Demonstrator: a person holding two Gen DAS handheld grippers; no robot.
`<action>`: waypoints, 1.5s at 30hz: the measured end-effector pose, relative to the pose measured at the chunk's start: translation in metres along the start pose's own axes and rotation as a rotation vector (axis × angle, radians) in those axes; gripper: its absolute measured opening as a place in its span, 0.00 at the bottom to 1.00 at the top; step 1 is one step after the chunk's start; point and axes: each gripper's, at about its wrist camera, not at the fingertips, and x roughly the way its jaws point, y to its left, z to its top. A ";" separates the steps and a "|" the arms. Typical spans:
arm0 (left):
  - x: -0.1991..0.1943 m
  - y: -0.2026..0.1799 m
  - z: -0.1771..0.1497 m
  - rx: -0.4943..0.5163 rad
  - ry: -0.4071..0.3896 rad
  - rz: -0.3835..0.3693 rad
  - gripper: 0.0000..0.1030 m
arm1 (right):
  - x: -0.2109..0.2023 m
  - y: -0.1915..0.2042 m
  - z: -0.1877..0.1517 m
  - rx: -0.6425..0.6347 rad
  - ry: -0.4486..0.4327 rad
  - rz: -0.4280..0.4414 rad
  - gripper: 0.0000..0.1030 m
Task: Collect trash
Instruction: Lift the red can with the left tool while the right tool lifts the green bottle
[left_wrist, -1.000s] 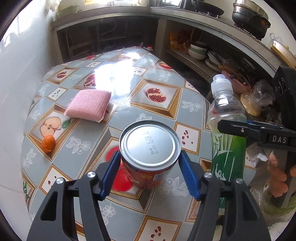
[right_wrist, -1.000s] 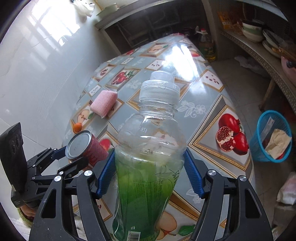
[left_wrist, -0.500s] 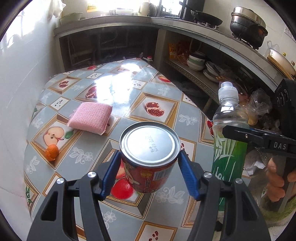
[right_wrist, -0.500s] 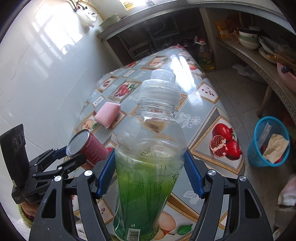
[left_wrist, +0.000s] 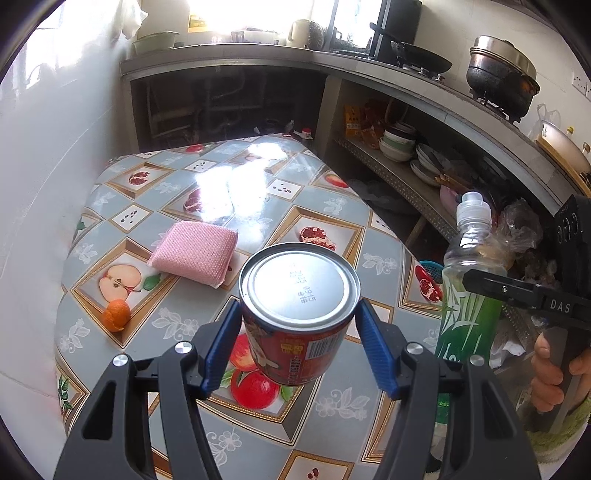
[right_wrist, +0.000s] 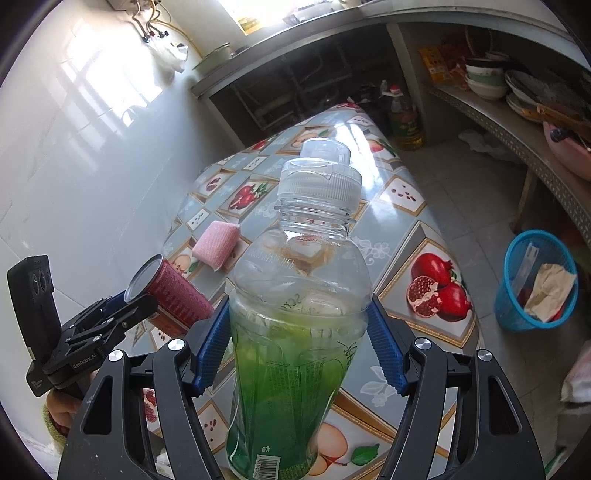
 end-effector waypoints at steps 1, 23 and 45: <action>0.001 0.001 0.000 -0.001 -0.001 -0.001 0.60 | 0.000 0.000 0.000 0.001 0.000 0.001 0.64; 0.003 -0.013 0.013 0.018 -0.013 -0.037 0.60 | -0.019 -0.017 0.000 0.054 -0.048 0.019 0.64; 0.027 -0.102 0.067 0.172 -0.032 -0.195 0.60 | -0.092 -0.081 -0.004 0.198 -0.227 -0.033 0.64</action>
